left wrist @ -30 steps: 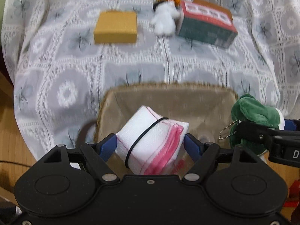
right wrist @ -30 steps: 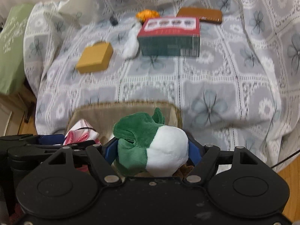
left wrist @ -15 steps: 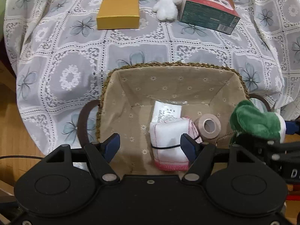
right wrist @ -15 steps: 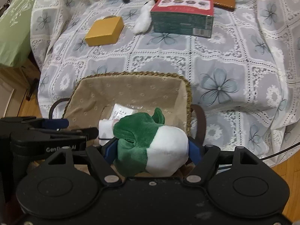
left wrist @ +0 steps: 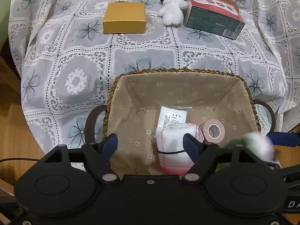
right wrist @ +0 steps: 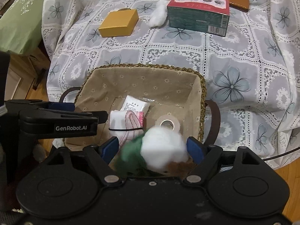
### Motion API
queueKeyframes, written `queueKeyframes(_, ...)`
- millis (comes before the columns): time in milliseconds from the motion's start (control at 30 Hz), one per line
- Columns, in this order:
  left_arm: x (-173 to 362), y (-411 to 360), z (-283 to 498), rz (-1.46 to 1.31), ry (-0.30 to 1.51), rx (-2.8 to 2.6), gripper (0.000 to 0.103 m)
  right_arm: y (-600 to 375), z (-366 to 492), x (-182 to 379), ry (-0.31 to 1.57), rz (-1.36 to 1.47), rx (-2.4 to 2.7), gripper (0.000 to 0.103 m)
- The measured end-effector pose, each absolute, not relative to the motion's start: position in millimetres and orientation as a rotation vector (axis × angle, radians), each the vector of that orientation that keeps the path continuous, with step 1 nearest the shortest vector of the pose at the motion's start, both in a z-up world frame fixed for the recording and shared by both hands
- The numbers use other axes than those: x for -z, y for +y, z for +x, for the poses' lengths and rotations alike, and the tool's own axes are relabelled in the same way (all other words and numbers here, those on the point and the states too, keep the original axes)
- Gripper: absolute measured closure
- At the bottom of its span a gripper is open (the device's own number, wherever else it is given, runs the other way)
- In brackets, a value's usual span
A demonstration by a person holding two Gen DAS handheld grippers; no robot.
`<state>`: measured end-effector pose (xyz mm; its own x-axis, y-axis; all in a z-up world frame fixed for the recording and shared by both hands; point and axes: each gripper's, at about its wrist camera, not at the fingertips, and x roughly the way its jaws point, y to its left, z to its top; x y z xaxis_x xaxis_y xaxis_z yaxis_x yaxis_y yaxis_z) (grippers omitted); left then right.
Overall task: Organize soft objects
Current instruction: 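Move both grippers back toward the orange pouch and dark bottle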
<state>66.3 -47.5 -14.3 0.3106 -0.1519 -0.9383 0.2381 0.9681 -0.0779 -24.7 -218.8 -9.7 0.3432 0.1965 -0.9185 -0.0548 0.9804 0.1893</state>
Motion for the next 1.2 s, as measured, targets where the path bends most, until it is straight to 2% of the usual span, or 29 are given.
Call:
queueKeyframes(733,17.0,-47.0,65.5,0.093,1.243,0.254,0.028,-227.8,-17.8,10.4,1.187,0.159,-0.108,0.024)
queueKeyframes(1200,-2.2,-49.4,98.9,0.112,1.147,0.233,0.026,-244.3,31.7,-11.3,1.061,0.175,-0.059,0.024)
